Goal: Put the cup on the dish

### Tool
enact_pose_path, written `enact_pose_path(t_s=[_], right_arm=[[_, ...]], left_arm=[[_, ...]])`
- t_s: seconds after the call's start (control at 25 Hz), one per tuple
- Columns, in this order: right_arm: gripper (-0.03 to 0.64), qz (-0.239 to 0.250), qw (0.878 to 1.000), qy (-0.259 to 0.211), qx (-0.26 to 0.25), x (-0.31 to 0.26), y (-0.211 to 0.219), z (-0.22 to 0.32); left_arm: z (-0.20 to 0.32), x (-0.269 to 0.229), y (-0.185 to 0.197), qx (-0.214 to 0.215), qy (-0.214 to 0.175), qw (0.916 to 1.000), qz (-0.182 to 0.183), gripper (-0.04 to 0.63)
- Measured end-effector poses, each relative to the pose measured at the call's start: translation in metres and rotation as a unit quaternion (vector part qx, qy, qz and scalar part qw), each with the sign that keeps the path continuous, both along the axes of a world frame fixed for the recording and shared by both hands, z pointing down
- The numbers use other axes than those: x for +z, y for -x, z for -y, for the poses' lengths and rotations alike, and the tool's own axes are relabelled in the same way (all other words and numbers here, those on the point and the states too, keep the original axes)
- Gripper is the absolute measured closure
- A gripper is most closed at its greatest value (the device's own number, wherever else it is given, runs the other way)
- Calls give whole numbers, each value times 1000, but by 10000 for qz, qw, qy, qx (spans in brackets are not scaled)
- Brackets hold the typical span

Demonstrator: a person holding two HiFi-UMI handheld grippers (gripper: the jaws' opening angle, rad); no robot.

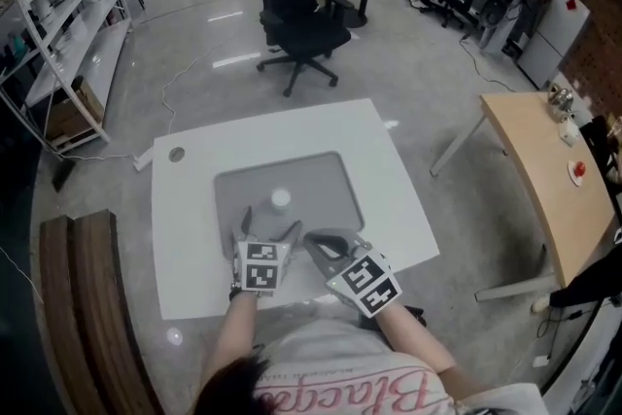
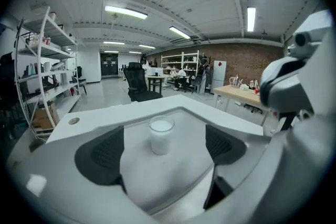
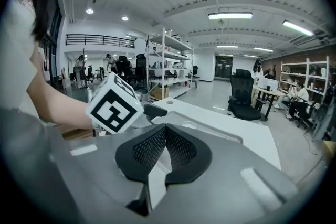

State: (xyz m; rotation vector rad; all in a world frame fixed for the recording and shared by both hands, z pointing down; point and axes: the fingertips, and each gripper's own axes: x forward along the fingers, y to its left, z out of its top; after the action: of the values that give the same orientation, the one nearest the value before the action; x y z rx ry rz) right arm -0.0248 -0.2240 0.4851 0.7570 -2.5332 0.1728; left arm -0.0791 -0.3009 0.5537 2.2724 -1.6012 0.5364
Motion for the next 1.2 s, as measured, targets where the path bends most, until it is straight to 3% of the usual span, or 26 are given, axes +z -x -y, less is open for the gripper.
enact_pose_path(t_s=[0.12,0.16,0.2,0.24,0.36,0.52,1.2], right_arm=[[615,69,10000,-48,-12,-1,5,0],[615,97,9999,-65,-56,-2,7,-1],[615,126,9998,-92,-108,-3,10,-2],[615,151,9997,-133,-160,-5,13,-4],[615,161,9990,-297,-290,-9,21,-8],[617,169,9984,-505,-210,-16,21,-7],[615,192,9962,-766,-357,-23,17,-17]], left_arm=[[-24,-20,5,85,-83,9999,81,126],[-31,-25,10,-3,-112,9999,68,175],[-37,-32,20,-221,-211,9995,-2,356],[-44,-40,29,-488,-353,9981,-123,595],[-62,-66,40,-813,-765,9929,-408,597],[-75,-85,27,-641,-1191,9901,-385,597],[-78,-86,-6,-170,-1173,9929,-28,597]])
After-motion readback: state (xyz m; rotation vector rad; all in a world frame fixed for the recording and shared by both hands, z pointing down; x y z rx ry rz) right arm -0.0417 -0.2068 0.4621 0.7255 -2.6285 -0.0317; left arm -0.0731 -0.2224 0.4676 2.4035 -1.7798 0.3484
